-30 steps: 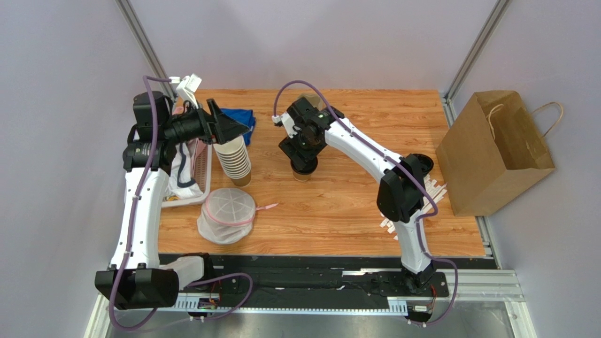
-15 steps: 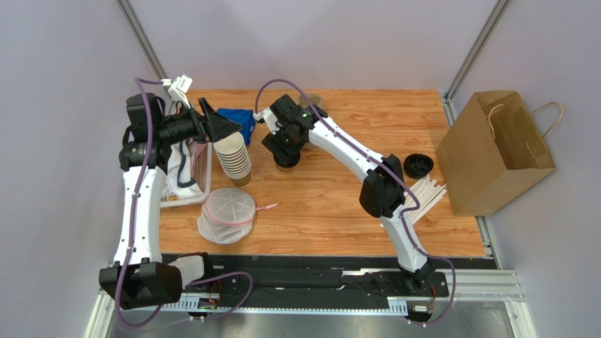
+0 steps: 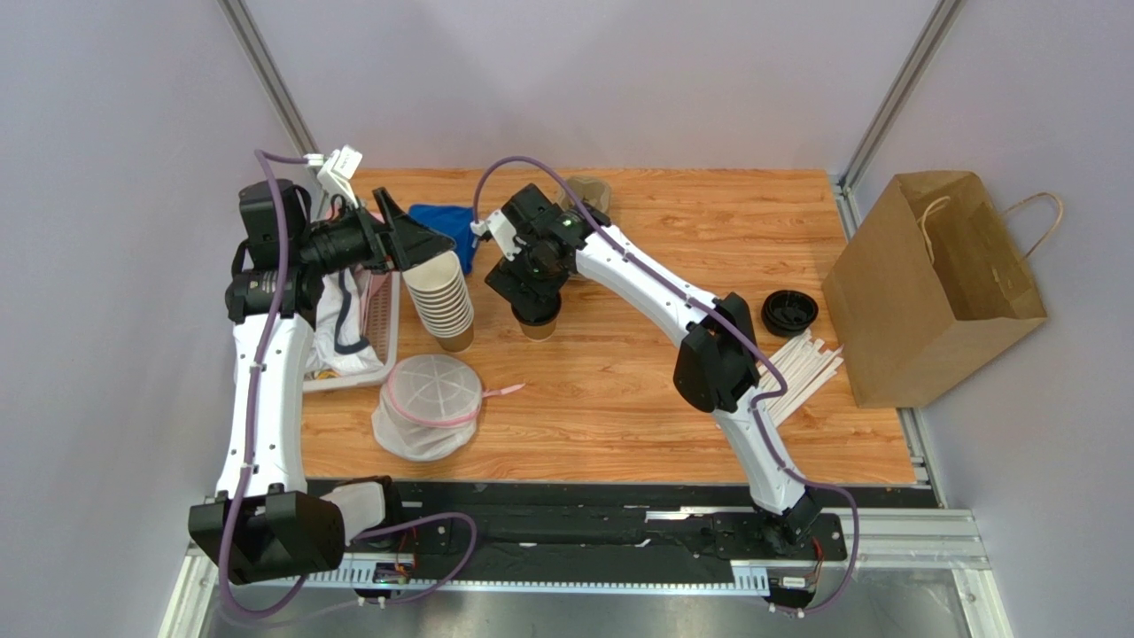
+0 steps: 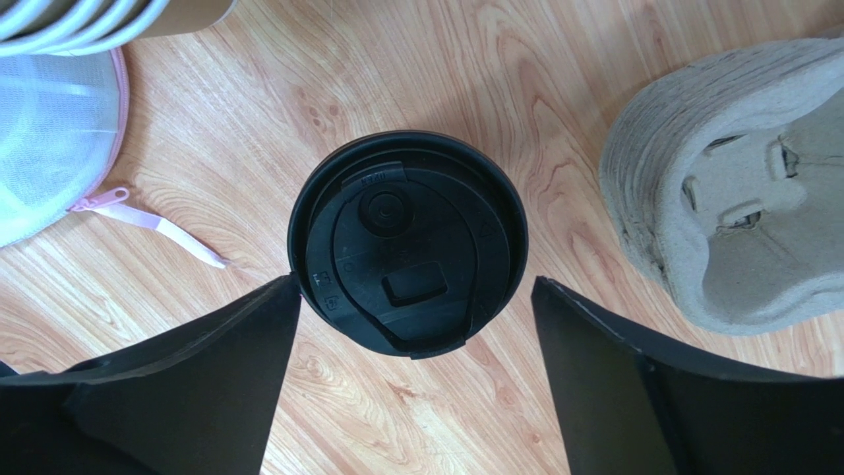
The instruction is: Pack the takeout coffee
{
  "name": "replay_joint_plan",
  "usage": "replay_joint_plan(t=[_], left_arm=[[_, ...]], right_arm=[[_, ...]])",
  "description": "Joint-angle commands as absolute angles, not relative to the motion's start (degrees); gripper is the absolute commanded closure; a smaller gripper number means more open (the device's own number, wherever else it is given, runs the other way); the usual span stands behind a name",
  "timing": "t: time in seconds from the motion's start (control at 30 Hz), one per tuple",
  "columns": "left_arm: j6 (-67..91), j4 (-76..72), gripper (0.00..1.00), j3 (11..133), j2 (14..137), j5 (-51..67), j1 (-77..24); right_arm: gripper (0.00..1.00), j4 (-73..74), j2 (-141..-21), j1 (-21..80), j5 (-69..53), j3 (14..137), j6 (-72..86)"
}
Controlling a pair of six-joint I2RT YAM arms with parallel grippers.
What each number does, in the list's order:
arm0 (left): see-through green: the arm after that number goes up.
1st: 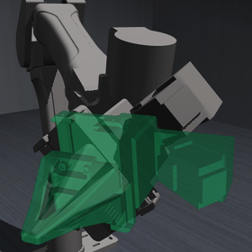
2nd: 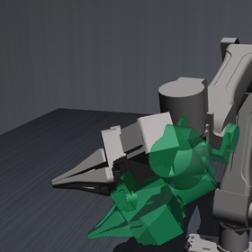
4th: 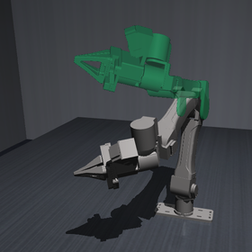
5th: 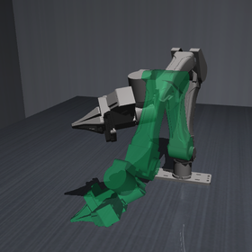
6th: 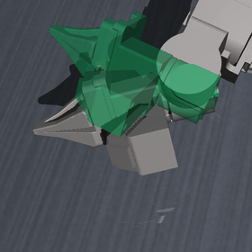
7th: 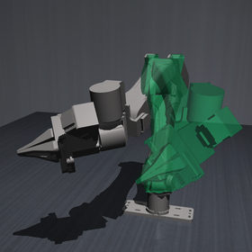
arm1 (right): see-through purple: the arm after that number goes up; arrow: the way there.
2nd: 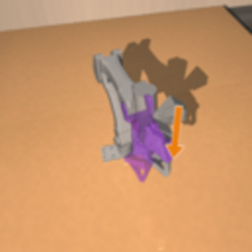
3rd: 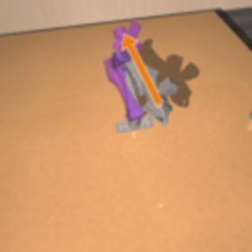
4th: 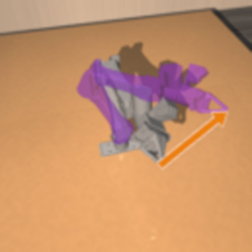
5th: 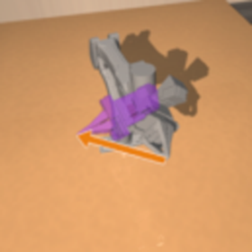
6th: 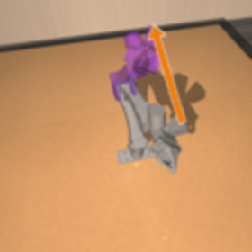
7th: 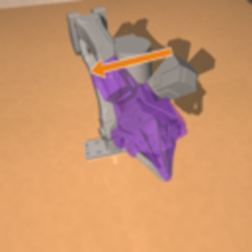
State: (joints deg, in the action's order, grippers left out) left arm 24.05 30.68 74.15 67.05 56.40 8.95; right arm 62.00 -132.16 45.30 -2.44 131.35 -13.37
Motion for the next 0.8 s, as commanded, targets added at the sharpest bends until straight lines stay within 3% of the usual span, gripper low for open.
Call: replay_joint_plan(t=[0.0, 0.23, 0.37, 0.77], left_arm=[[23.6, 30.5, 0.08, 75.1, 66.4, 57.6, 9.8], [19.3, 36.2, 0.06, 82.3, 67.8, 55.6, 10.0], [14.9, 41.1, 0.05, 86.8, 68.0, 53.0, 9.9], [-3.5, 56.2, 0.02, 91.2, 64.7, 44.8, 9.9]], right_arm=[[0.05, 61.7, -131.7, 45.6, -2.4, 135.3, -13.3], [0.0, 62.1, -123.0, 45.2, -3.3, 137.7, -12.7], [0.0, 62.9, -115.1, 42.7, -3.9, 132.8, -13.0], [0.0, 71.9, -92.6, 15.1, -18.0, 109.0, -15.3]])
